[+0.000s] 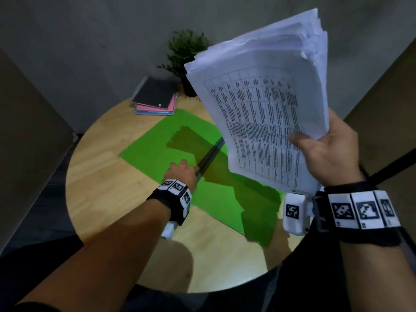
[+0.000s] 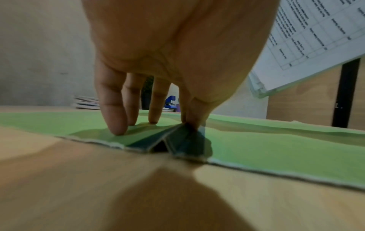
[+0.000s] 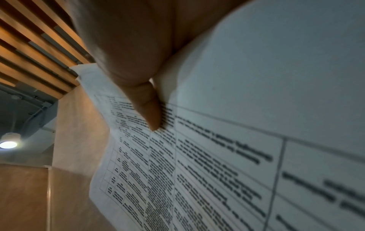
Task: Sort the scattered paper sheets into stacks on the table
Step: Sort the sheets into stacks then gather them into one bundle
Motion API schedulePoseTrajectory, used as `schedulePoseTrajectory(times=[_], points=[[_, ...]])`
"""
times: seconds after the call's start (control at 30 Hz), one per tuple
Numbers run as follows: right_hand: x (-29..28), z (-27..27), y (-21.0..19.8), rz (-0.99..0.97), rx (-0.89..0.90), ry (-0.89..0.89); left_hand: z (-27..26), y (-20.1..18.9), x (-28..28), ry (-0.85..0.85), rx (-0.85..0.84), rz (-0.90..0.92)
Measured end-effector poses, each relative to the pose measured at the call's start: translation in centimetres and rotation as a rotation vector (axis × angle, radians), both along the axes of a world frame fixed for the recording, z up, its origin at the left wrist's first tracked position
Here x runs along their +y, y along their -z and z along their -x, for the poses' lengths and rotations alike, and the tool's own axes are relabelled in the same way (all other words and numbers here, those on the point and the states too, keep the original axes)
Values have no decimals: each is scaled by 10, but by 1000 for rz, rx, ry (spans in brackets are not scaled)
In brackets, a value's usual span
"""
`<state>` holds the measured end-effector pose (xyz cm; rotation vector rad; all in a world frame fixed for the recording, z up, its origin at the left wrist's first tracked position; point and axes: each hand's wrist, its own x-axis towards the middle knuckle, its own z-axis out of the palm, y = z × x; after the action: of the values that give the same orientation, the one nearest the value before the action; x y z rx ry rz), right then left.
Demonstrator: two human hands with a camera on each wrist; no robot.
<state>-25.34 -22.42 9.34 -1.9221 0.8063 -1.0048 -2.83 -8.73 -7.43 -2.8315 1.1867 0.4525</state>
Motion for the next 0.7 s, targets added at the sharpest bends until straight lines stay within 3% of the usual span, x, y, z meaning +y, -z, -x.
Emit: schedulePoseTrajectory(times=[0.23,0.47,0.7], points=[[45,-3,3,-121,-70,-100,26,-8,75,-169,-16,-30],[68,-2,2,-117,-124,-174,43,-8,103,-245,57,64],[65,3,1,-150,-170,-194,34,-10,112,-184,100,55]])
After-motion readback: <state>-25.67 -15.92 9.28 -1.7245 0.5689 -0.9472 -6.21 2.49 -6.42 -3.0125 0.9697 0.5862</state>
